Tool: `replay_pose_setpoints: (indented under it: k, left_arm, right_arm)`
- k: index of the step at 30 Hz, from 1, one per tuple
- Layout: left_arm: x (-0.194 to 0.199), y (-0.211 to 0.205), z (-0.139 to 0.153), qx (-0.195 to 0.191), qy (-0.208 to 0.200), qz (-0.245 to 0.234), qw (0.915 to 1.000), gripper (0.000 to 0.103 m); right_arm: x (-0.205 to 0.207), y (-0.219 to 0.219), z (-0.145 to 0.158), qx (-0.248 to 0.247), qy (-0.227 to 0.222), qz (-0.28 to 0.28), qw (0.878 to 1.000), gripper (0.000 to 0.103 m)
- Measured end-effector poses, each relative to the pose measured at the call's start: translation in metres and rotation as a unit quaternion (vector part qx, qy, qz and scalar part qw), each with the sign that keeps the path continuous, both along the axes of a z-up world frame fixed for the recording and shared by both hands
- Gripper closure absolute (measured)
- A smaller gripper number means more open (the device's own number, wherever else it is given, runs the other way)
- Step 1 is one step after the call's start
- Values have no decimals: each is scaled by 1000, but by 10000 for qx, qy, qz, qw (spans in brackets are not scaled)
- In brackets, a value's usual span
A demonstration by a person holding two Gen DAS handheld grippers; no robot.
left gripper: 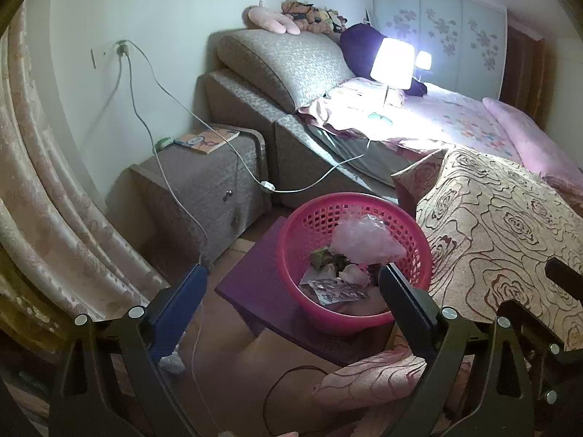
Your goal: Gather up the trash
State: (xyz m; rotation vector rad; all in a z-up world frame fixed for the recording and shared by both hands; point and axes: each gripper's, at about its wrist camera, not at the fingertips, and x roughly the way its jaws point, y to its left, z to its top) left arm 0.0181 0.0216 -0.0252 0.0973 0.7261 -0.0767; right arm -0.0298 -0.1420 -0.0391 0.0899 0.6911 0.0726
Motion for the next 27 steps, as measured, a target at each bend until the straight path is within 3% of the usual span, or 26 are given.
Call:
replay_pose_setpoints:
  k: [27]
  left_arm:
    - [-1, -3, -2, 22, 20, -40, 10000, 11]
  right_arm:
    - [-1, 1, -4, 41, 40, -33, 10000, 7]
